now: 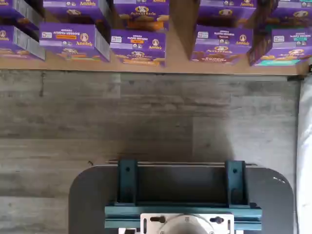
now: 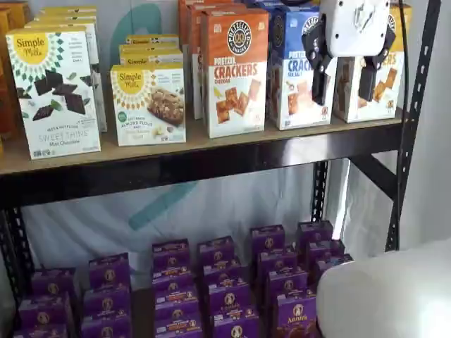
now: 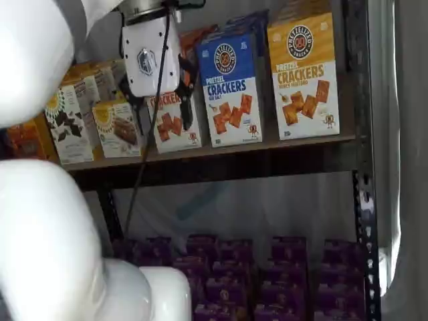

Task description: Retrieve the yellow and white box located on the top shelf, the sixth one from the left

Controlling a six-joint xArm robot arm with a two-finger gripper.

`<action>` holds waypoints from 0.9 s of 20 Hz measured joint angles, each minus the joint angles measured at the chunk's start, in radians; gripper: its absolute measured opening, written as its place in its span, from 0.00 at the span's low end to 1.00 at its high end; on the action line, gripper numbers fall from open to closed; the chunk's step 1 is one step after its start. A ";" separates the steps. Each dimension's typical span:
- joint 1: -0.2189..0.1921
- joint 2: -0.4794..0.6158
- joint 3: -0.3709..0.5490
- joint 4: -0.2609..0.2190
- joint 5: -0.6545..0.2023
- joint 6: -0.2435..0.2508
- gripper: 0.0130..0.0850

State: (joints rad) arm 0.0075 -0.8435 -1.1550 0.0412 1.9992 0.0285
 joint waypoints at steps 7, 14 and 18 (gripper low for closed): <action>-0.120 0.001 0.003 0.133 0.000 -0.065 1.00; -0.114 0.048 -0.020 0.045 -0.106 -0.101 1.00; -0.199 0.156 -0.103 0.017 -0.174 -0.194 1.00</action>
State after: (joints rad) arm -0.1913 -0.6874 -1.2582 0.0583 1.8251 -0.1652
